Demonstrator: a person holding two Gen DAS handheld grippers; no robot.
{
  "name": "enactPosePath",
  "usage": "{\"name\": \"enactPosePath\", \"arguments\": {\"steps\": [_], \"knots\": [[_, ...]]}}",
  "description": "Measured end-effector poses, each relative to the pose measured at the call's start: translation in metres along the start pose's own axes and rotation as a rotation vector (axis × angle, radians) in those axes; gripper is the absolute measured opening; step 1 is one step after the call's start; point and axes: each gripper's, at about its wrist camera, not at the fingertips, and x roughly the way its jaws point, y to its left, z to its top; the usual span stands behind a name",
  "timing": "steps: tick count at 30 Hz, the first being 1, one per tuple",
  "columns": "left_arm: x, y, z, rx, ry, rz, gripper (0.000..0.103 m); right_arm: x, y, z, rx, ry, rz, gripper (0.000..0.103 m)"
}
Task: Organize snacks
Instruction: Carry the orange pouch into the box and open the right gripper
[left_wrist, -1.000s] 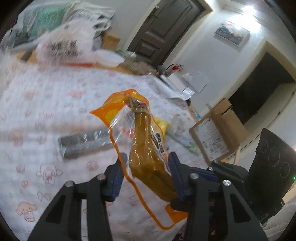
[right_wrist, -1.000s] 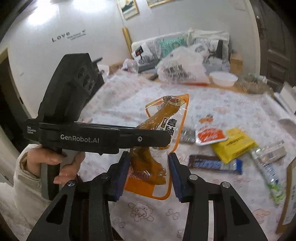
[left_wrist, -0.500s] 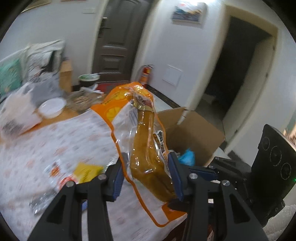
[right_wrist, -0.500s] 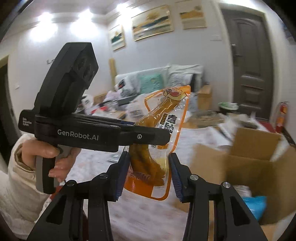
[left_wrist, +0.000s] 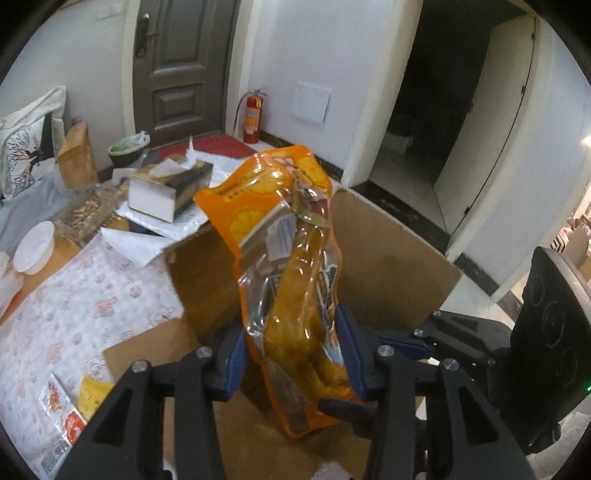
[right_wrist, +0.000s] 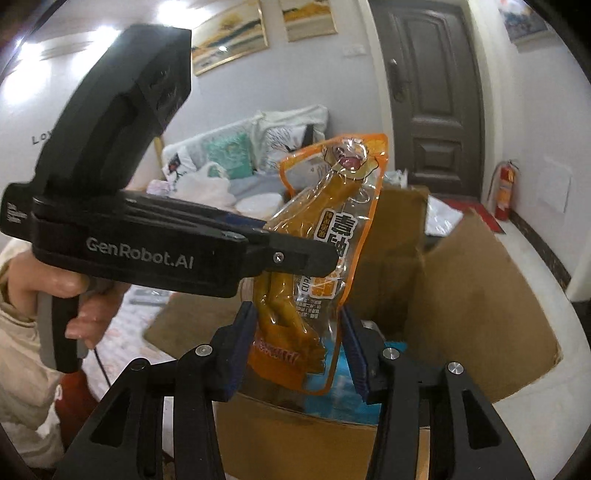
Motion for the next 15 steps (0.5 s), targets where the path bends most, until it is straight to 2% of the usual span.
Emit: {"name": "enactPosePath", "arguments": {"steps": [6,10,13,15], "knots": [[0.024,-0.009,-0.002,0.018,0.058,0.014,0.042,0.01,-0.01,-0.006,0.002,0.038,-0.035,0.046],[0.03,-0.004,0.0,0.02,0.061,0.021,0.043,0.01,-0.009,-0.005,0.003,0.034,-0.025,0.045],[0.025,-0.001,0.001,0.012,0.042,0.025,0.054,0.011,-0.007,-0.004,-0.004,0.036,-0.028,0.045],[0.02,0.0,0.001,0.009,0.031,0.023,0.055,0.012,-0.008,-0.004,0.0,0.037,-0.029,0.045]]}}
